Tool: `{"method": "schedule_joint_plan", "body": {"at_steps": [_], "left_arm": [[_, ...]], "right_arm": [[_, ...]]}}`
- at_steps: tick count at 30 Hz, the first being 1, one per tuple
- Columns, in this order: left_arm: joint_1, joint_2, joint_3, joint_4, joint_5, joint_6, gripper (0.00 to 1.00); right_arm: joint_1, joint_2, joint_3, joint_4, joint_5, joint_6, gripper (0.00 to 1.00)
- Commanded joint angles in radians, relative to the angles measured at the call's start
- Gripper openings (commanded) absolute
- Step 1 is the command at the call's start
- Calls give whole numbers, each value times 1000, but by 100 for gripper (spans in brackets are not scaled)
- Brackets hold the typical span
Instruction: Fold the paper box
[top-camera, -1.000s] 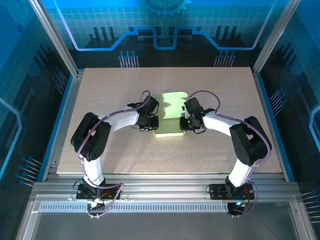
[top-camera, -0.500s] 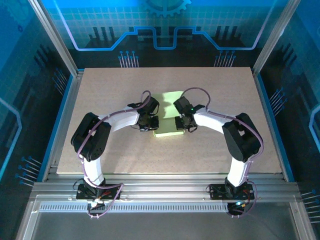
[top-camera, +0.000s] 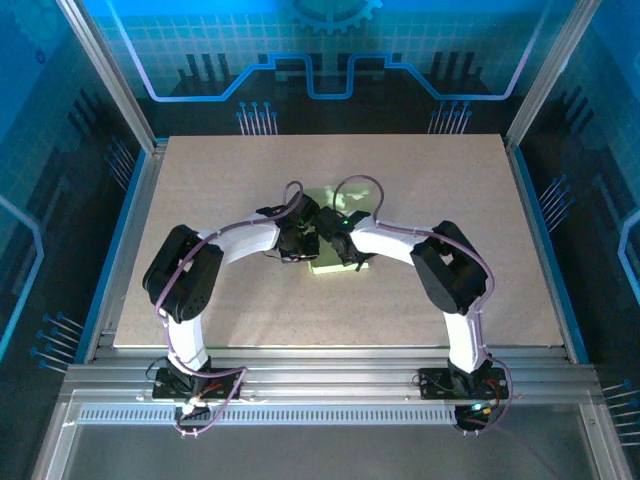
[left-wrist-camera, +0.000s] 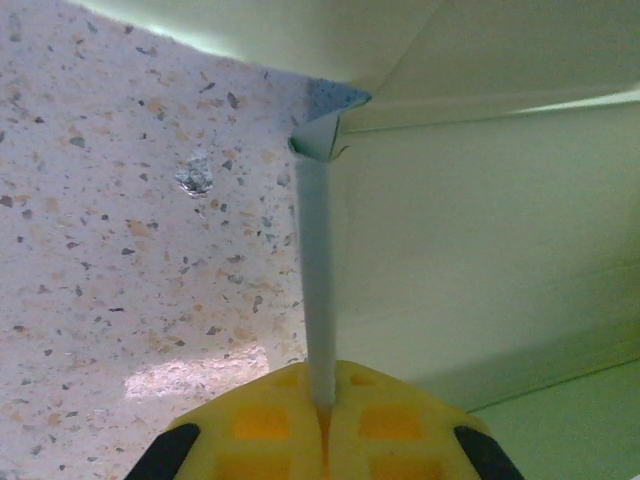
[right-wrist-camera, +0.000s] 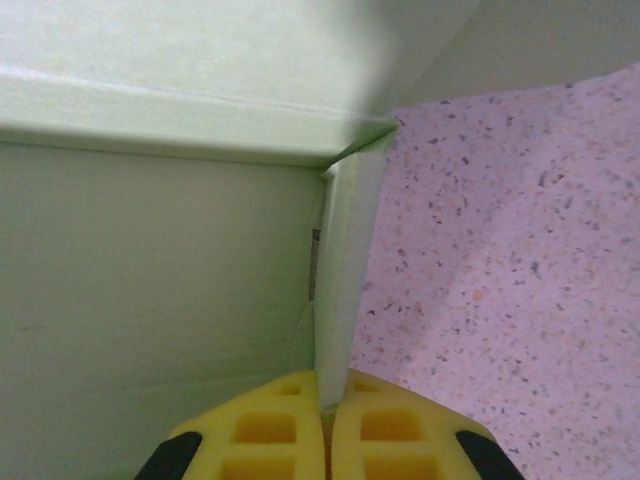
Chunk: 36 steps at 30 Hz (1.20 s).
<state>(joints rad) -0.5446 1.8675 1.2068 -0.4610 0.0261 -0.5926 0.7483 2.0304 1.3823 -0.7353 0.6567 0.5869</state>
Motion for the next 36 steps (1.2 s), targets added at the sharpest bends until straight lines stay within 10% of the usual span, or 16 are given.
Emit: {"method": "schedule_joint_plan", "body": {"at_steps": [1,10,26,36], "left_arm": [[-9,41,-6,-26,8,22,0],[-8,34,-9,-37,-3,33,0],[-11,35,1,-57,-17,52,0],[-9,44,15,-64,-17,57,0]], "right_arm": [[18,146,-50,-190,80,36,0],[7,-13,-107,-43,1,-9,0],[-55,-254,-122,102,-164,-77,51],[-105,-291,-147,118,-253,-69,44]]}}
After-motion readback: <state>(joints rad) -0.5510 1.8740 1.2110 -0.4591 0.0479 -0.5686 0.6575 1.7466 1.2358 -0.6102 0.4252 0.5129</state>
